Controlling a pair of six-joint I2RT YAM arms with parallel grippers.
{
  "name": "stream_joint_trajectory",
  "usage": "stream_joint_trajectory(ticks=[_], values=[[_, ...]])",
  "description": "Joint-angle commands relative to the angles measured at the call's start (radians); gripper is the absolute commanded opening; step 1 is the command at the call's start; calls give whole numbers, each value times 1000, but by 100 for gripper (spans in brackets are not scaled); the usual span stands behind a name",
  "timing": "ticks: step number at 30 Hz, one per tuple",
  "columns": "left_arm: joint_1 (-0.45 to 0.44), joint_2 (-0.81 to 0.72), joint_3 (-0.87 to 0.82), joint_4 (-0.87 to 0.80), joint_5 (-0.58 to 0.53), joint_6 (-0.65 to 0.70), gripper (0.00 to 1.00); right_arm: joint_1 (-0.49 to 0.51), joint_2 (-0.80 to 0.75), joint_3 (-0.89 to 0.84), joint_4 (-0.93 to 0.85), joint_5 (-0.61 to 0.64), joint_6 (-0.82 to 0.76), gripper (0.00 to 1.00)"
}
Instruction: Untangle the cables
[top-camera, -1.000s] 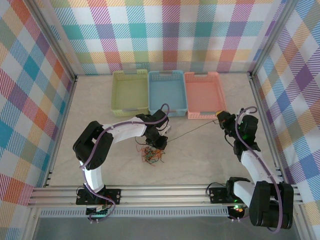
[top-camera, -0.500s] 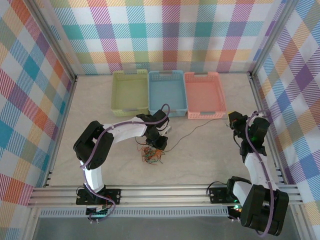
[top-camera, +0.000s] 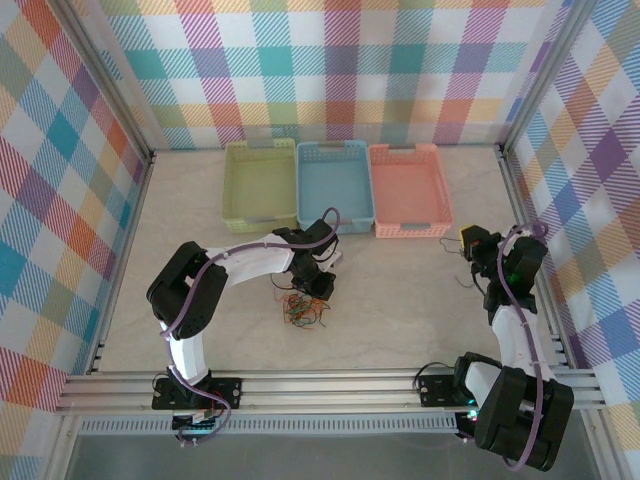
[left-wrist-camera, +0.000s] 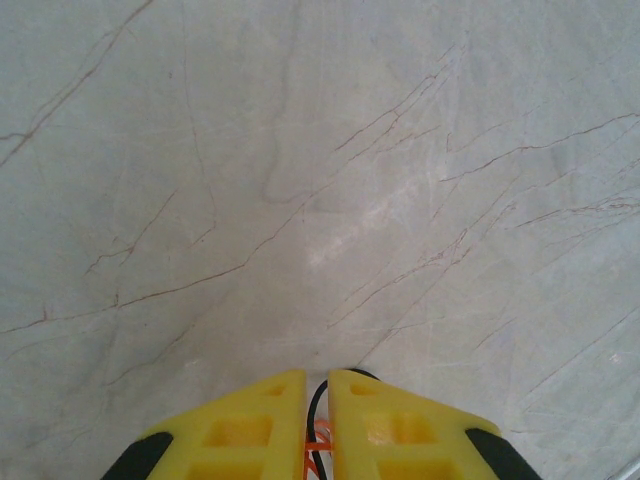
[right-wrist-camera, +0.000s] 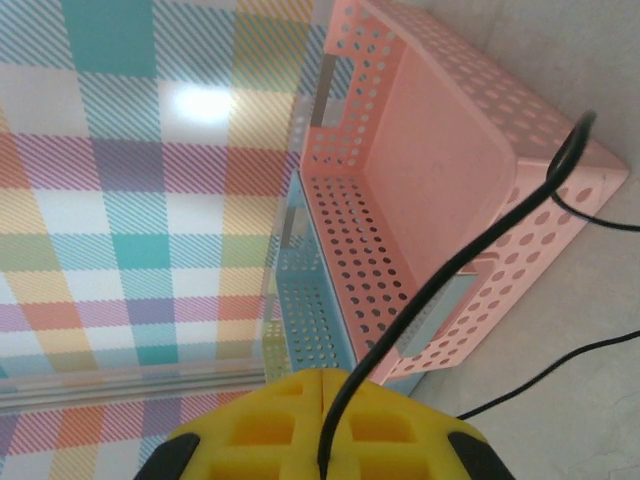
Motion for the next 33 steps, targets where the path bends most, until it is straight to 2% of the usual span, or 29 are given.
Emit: stream_joint_trajectory(ticks=[1, 11, 20, 28, 30, 33], values=[[-15, -9, 2, -16, 1, 10, 16, 5, -36, 52, -28, -61, -53, 0], [-15, -75, -51, 42, 5, 11, 20, 93, -124, 135, -155, -152, -227, 0], [-15, -167, -109, 130, -8, -2, 28, 230, -144, 203, -264, -132, -373, 0], [-15, -368, -179, 222, -47, -28, 37, 328, -103, 213, -266, -115, -411, 0], [-14, -439, -216, 251, -86, -41, 41, 357, -94, 228, -276, -99, -423, 0], [-13, -544, -287, 291, -170, -51, 43, 406, -72, 244, -271, -60, -422, 0]])
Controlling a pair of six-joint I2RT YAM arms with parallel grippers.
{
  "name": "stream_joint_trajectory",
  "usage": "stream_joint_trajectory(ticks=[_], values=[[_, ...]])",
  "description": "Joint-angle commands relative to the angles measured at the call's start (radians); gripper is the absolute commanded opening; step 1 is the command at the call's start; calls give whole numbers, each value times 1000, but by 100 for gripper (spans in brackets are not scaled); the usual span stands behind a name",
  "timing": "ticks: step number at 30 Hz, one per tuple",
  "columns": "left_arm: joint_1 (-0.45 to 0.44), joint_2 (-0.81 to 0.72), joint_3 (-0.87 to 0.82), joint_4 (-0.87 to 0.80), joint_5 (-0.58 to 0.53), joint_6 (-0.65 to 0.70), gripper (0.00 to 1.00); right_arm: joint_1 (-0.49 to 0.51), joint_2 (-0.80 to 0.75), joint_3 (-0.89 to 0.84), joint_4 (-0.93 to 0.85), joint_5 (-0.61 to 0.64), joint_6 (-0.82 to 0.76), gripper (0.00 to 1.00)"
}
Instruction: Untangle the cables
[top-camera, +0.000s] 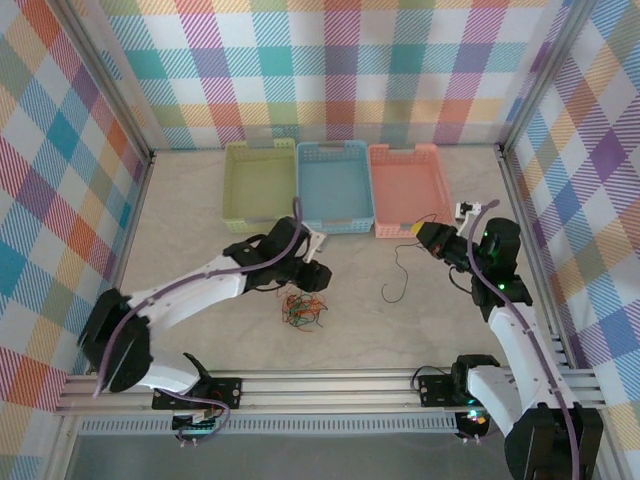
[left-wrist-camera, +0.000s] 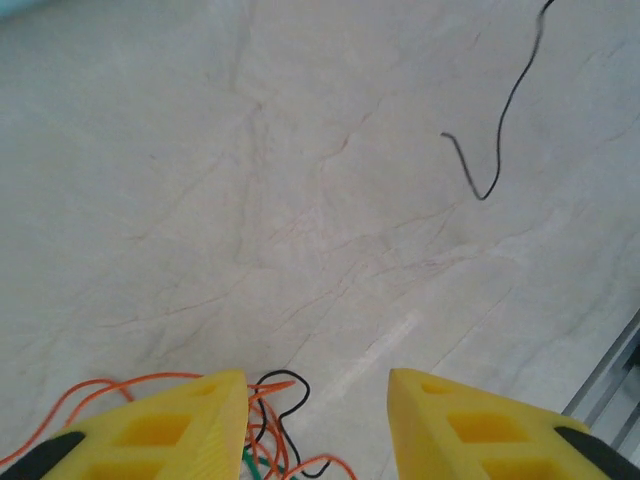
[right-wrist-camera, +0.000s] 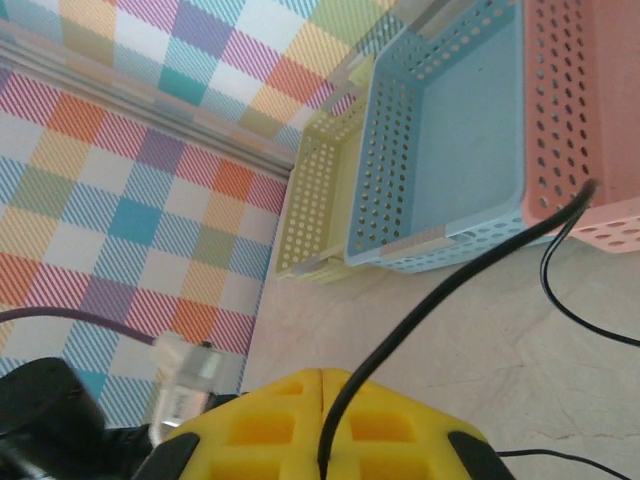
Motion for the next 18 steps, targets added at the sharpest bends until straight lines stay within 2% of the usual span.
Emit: stream_joint_trajectory(ticks=[1, 5, 7, 9, 12, 18], values=[[-7, -110, -76, 63, -127, -27, 42, 50, 24, 58, 6, 38, -33, 0], [-5, -240, -176, 104, -245, -40, 42, 122, 86, 127, 12, 79, -40, 0], [1, -306, -224, 107, -294, -57, 48, 156, 131, 184, 12, 114, -41, 0], [5, -364, -258, 153, -316, -62, 49, 180, 184, 238, 31, 135, -27, 0], [8, -449, -313, 202, -343, -67, 57, 209, 279, 337, 57, 153, -2, 0], [9, -563, -379, 238, -363, -67, 61, 252, 506, 606, 45, 145, 12, 0]])
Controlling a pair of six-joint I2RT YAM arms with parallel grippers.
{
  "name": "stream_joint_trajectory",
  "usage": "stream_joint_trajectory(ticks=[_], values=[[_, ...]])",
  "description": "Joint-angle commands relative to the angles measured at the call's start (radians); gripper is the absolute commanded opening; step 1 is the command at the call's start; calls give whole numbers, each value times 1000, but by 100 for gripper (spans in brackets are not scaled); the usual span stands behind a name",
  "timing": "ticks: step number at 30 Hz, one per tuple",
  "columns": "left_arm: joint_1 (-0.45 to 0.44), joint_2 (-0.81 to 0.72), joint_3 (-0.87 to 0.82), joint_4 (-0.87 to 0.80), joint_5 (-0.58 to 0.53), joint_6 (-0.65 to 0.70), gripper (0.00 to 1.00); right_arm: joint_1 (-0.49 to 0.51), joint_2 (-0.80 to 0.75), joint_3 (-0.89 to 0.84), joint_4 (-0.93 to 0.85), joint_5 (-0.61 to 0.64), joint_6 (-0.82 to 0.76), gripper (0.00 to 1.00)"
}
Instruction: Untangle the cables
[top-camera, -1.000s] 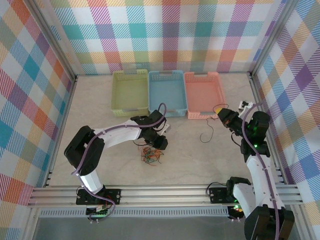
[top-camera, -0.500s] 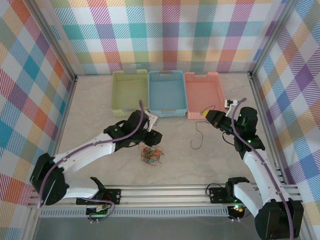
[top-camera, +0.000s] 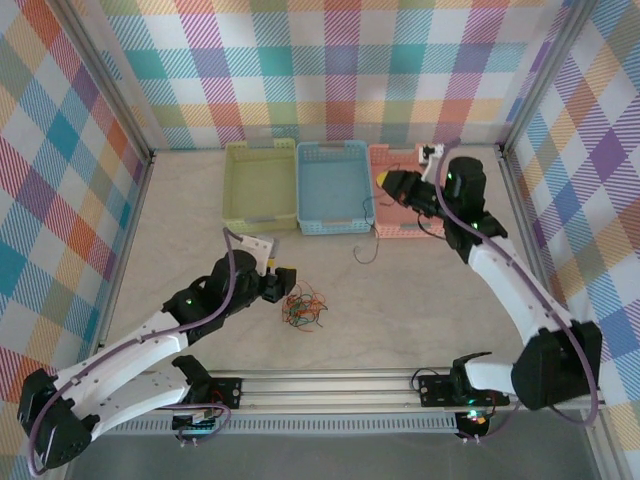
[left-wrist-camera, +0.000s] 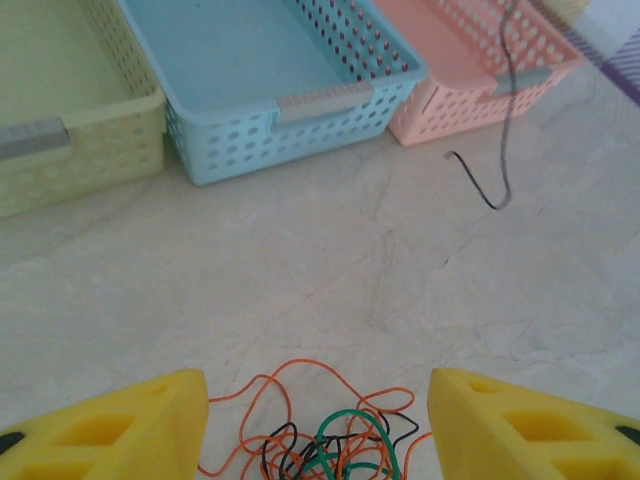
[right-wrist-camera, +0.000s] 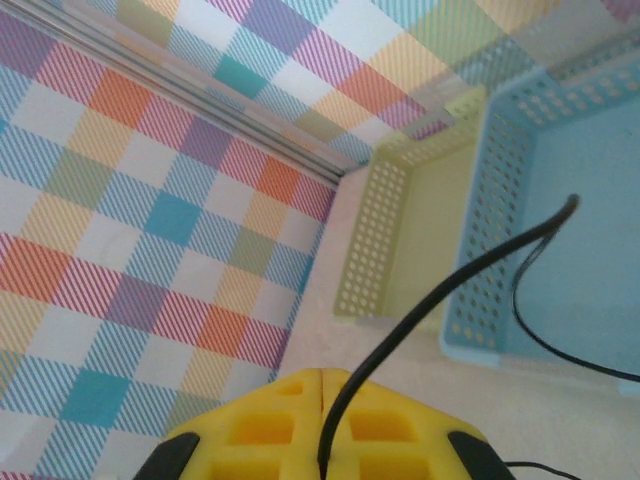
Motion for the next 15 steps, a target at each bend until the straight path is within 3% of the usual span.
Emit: stream_joint_trajectory(ticks=[1, 10, 15], values=[[5, -59, -32, 55, -39, -14, 61, 17, 101, 153, 11, 4, 14, 0], [5, -185, -89, 87, -64, -25, 67, 25, 417, 465, 34, 76, 42, 0], [5, -197, -89, 84, -62, -24, 67, 31, 615, 670, -28, 24, 49, 0]])
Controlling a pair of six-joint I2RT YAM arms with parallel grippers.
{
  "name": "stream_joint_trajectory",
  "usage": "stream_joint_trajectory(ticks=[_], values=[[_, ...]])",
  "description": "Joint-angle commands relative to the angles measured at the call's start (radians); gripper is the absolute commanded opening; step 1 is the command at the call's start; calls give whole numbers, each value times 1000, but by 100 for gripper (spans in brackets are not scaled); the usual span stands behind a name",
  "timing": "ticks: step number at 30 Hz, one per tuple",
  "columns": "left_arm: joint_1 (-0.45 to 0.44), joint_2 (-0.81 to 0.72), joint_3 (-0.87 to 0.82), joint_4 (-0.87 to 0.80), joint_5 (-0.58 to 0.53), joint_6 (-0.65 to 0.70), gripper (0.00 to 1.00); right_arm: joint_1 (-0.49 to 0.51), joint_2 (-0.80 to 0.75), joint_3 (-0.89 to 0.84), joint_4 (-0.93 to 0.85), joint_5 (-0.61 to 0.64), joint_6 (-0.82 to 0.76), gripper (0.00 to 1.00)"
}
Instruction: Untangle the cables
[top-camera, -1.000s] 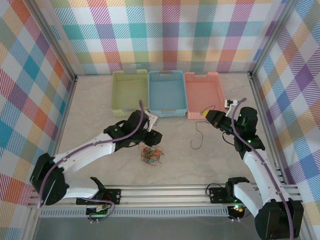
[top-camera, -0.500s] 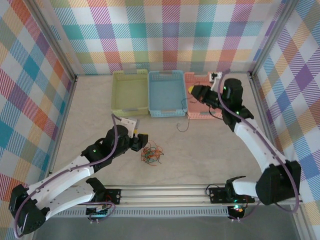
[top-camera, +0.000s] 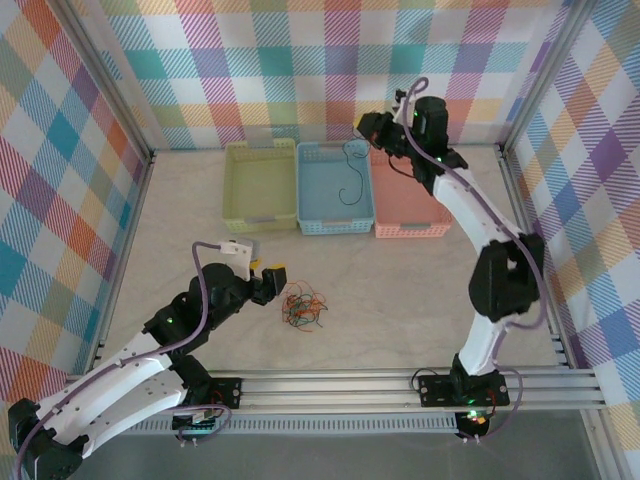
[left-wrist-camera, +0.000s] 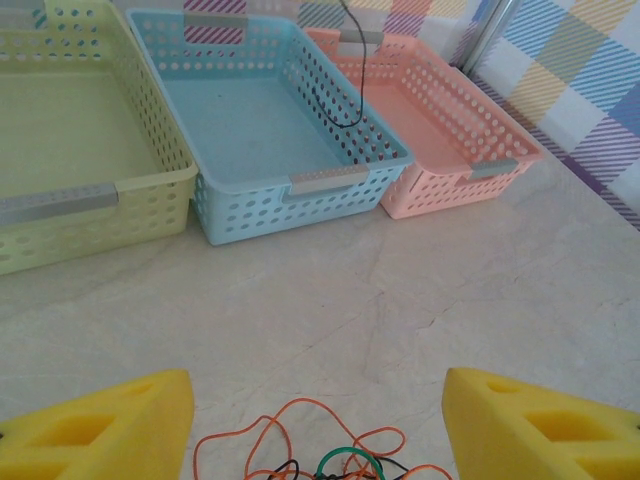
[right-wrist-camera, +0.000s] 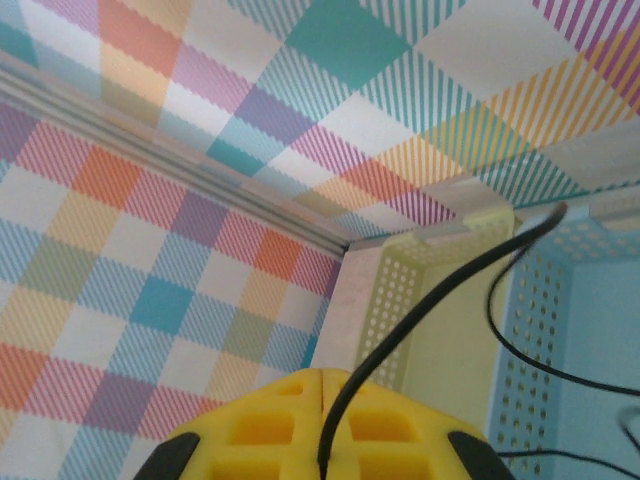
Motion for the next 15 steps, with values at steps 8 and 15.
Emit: stream_joint_trajectory(ticks=[8, 15], values=[[5, -10, -10, 16, -41, -11, 66, 27, 245, 145, -132, 0, -16, 1], [6, 30, -2, 18, -18, -12, 67, 40, 331, 191, -261, -70, -71, 18]])
